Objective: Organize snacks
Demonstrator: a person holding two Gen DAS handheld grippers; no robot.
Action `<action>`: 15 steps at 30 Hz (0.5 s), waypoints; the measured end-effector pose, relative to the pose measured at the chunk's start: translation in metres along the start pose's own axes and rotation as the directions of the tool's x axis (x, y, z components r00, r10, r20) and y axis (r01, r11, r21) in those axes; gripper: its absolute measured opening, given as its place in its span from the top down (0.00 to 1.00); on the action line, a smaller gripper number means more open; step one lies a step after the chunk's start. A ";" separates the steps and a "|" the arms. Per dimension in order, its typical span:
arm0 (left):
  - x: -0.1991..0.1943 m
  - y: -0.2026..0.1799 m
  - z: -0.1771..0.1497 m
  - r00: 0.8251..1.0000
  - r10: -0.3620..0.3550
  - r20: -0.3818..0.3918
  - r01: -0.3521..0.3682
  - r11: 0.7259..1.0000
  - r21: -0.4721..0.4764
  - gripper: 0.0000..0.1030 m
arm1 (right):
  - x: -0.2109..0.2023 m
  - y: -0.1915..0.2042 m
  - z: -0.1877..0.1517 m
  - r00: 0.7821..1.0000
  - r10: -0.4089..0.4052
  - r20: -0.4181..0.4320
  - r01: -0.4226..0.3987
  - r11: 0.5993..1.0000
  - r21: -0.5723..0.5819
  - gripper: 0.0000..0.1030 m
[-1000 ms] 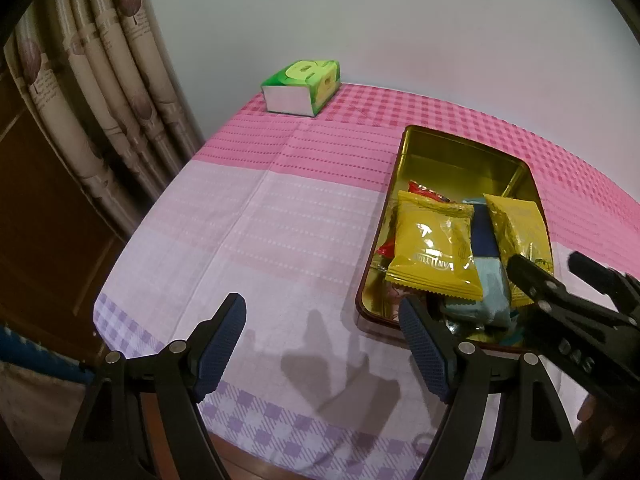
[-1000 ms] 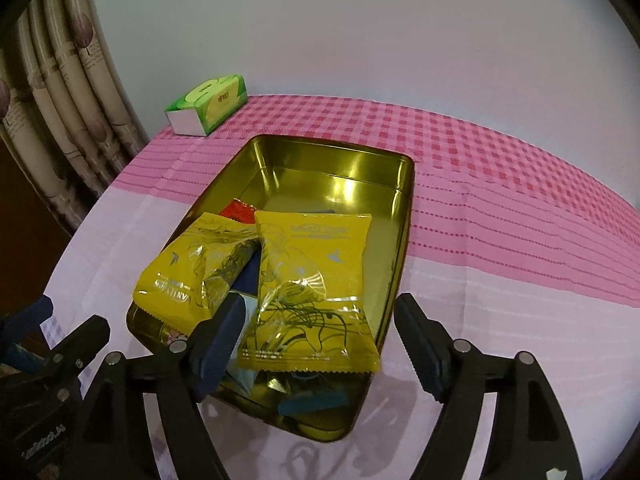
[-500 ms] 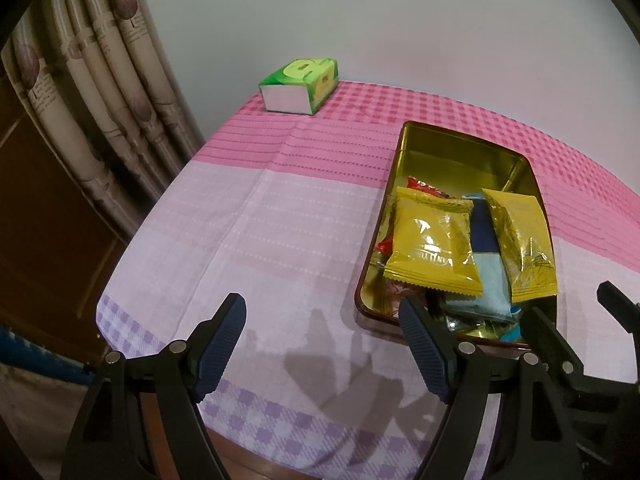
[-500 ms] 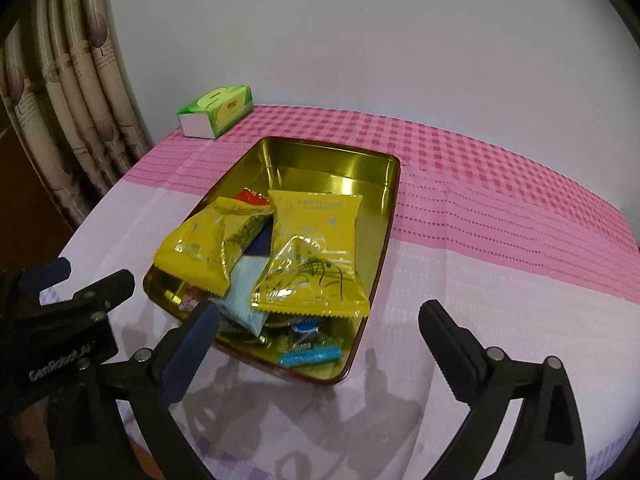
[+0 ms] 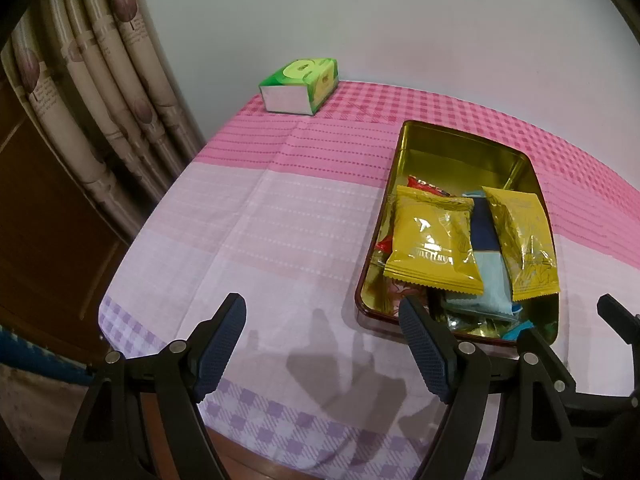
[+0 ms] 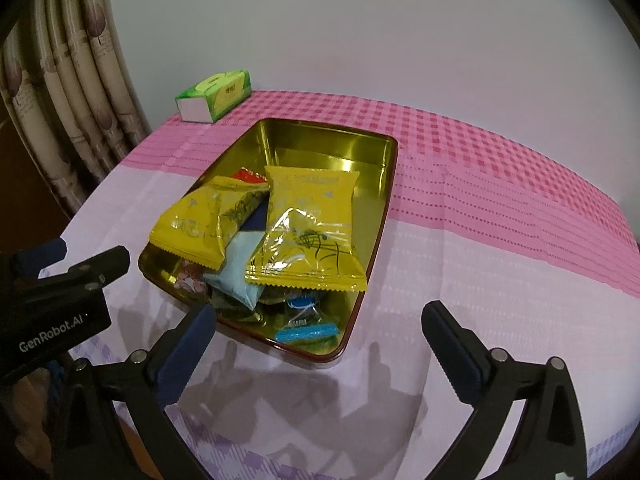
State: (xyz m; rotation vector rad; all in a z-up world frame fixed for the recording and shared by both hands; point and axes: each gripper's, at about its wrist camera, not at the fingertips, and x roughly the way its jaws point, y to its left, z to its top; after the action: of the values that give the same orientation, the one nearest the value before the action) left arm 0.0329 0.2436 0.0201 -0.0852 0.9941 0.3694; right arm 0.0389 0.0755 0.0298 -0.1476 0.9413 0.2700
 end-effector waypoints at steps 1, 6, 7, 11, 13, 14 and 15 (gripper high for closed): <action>0.000 0.001 0.000 1.000 0.002 0.000 -0.002 1.000 -0.003 0.23 | 0.000 0.000 0.000 1.000 0.000 -0.002 0.000 1.000 -0.001 0.01; 0.001 0.003 0.000 1.000 0.000 -0.006 -0.001 1.000 -0.009 0.23 | 0.004 0.000 -0.002 1.000 0.005 -0.023 -0.005 1.000 0.002 0.01; 0.001 0.004 0.000 1.000 0.002 -0.007 -0.002 1.000 -0.008 0.23 | 0.004 0.001 -0.002 1.000 0.005 -0.026 -0.005 1.000 0.002 0.01; 0.002 0.002 0.000 1.000 0.005 -0.006 -0.005 1.000 -0.004 0.23 | 0.005 0.002 -0.004 1.000 0.005 -0.031 -0.005 1.000 -0.004 0.01; 0.002 0.002 0.000 1.000 0.006 -0.006 -0.006 1.000 0.000 0.23 | 0.004 0.003 -0.004 1.000 0.006 -0.031 -0.006 1.000 -0.006 0.01; 0.002 0.002 0.000 1.000 0.006 -0.007 -0.006 1.000 0.001 0.23 | 0.005 0.003 -0.004 0.999 0.008 -0.033 -0.008 1.000 -0.007 0.01; 0.002 0.002 0.000 1.000 0.007 -0.007 -0.007 1.000 0.001 0.23 | 0.005 0.003 -0.004 0.999 0.008 -0.035 -0.008 1.000 -0.009 0.01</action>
State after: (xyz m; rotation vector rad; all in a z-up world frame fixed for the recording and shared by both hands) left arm 0.0331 0.2455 0.0183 -0.0821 1.0014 0.3753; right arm 0.0377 0.0780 0.0237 -0.1574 0.9761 0.2798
